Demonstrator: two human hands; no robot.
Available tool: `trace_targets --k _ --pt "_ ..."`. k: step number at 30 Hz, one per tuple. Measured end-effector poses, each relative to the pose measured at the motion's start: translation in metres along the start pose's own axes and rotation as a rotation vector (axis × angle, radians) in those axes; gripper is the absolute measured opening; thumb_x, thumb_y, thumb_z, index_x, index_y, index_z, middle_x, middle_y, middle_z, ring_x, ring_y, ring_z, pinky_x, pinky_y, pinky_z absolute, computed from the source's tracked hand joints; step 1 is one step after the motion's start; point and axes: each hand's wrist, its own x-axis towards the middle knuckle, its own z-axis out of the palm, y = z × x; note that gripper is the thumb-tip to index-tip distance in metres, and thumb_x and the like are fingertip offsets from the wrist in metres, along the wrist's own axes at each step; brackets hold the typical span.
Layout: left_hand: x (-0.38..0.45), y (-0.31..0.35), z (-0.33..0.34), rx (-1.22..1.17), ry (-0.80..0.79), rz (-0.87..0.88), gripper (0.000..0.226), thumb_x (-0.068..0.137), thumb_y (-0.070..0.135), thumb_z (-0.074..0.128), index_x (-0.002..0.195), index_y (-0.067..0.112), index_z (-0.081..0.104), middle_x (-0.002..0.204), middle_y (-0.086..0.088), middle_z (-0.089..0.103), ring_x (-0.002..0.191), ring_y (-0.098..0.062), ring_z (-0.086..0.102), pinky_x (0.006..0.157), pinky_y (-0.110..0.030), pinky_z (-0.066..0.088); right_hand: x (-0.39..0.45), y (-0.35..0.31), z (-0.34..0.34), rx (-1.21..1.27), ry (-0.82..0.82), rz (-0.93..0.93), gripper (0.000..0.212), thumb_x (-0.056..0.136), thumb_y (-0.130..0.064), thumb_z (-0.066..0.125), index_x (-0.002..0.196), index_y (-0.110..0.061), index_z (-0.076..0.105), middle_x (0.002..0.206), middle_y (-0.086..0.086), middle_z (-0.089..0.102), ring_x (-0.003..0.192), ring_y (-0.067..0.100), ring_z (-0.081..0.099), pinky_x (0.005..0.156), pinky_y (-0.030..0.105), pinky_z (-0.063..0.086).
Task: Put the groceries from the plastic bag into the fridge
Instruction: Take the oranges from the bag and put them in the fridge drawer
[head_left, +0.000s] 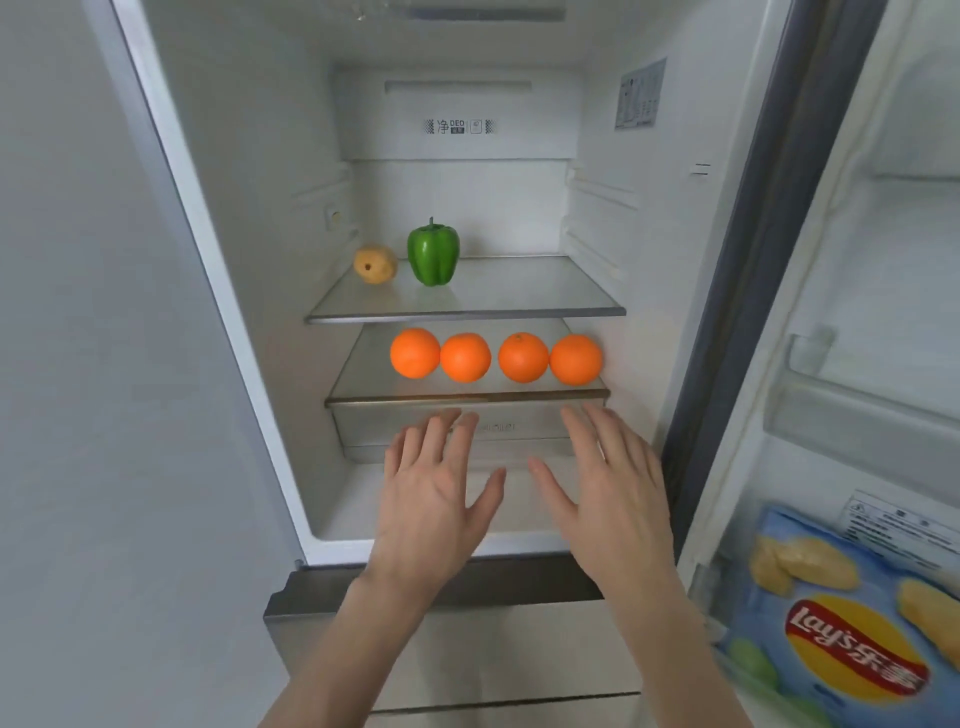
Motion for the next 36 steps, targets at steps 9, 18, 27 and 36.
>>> trace_targets --k 9,18,27,36 --pt "-0.076 0.021 -0.064 0.07 0.002 -0.079 0.057 0.097 0.05 0.051 0.142 0.015 0.053 0.139 -0.004 0.056 0.122 -0.029 0.055 0.106 -0.047 0.044 -0.069 -0.01 -0.04 0.023 -0.034 -0.094 0.067 0.1 -0.063 0.039 0.149 -0.018 0.049 0.15 0.004 0.053 0.142 0.027 0.047 0.119 0.048 0.035" --pt "-0.133 0.047 -0.103 0.066 0.047 -0.067 0.053 0.097 0.048 0.053 0.139 0.015 0.056 0.136 -0.003 0.058 0.122 -0.028 0.055 0.106 -0.045 0.044 -0.116 -0.018 -0.091 0.038 0.007 -0.116 0.066 0.099 -0.062 0.043 0.148 -0.018 0.051 0.149 0.003 0.055 0.142 0.026 0.048 0.12 0.049 0.036" --pt "-0.192 0.071 -0.139 0.085 0.034 -0.093 0.054 0.097 0.049 0.052 0.14 0.016 0.054 0.138 -0.003 0.056 0.125 -0.028 0.053 0.11 -0.046 0.041 -0.166 -0.024 -0.129 0.096 -0.026 -0.175 0.062 0.1 -0.06 0.045 0.145 -0.018 0.053 0.146 0.001 0.057 0.137 0.024 0.051 0.117 0.046 0.038" --pt "-0.29 0.118 -0.158 0.039 0.001 -0.218 0.055 0.097 0.048 0.055 0.141 0.015 0.053 0.138 -0.002 0.056 0.125 -0.028 0.052 0.108 -0.045 0.041 -0.263 -0.007 -0.164 0.124 -0.134 -0.197 0.067 0.1 -0.059 0.05 0.151 -0.016 0.046 0.152 0.002 0.051 0.14 0.024 0.047 0.116 0.047 0.039"
